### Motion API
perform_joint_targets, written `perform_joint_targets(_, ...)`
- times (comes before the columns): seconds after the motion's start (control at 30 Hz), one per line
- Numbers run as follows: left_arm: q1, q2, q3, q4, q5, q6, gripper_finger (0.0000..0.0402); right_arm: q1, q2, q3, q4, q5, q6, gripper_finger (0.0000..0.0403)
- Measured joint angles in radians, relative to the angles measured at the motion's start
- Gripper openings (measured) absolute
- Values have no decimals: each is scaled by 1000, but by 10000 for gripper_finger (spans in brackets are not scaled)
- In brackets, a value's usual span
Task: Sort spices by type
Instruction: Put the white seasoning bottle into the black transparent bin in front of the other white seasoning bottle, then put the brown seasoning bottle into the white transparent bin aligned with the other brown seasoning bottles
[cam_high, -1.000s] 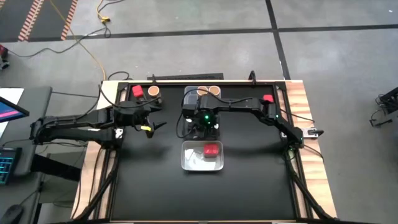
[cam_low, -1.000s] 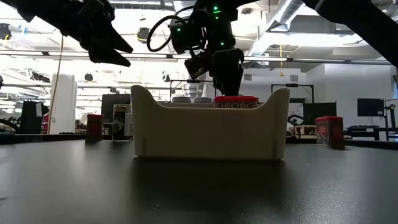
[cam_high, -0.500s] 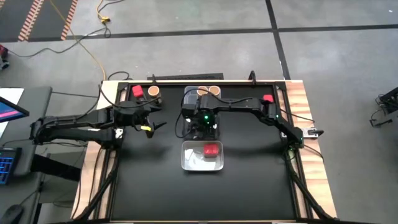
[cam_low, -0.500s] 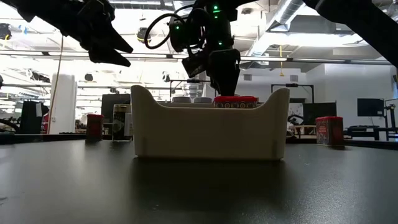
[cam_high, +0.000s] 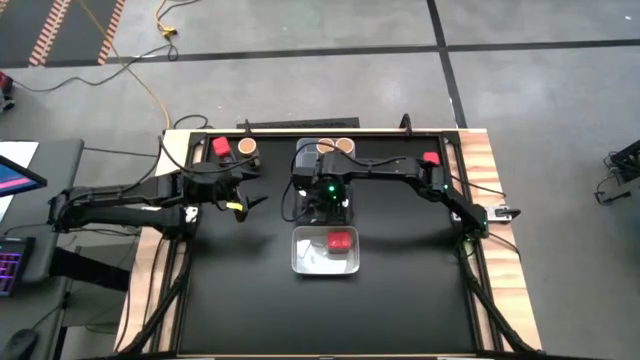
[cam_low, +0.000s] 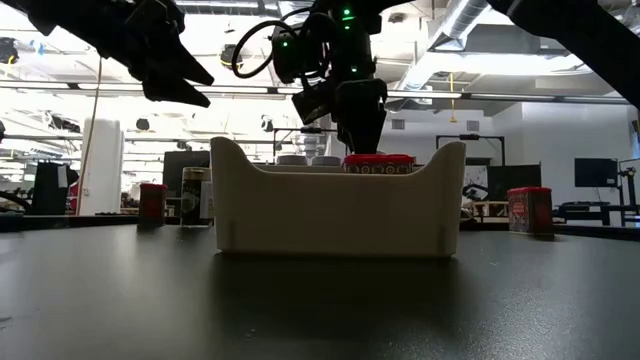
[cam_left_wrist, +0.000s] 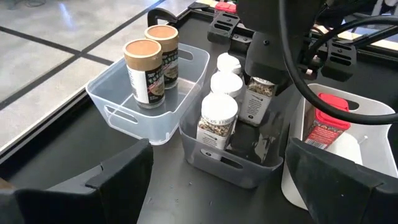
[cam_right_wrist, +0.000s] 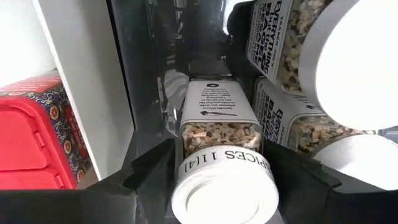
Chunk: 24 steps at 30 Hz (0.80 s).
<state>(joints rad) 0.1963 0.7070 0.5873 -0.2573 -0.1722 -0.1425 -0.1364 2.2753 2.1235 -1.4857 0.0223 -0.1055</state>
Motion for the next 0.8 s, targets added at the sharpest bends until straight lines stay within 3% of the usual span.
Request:
perform_joint_targets(0.27, 0, 0, 0, 0, 0, 0, 352, 0, 0, 0, 0, 0, 0, 317)
perform_joint_targets(0.47, 0, 0, 0, -5, 0, 0, 352, 0, -3, 17, -13, 0, 0, 329)
perform_joint_targets(0.8, 0, 0, 0, -24, 0, 0, 352, -3, -9, 234, -59, 3, 52, 329)
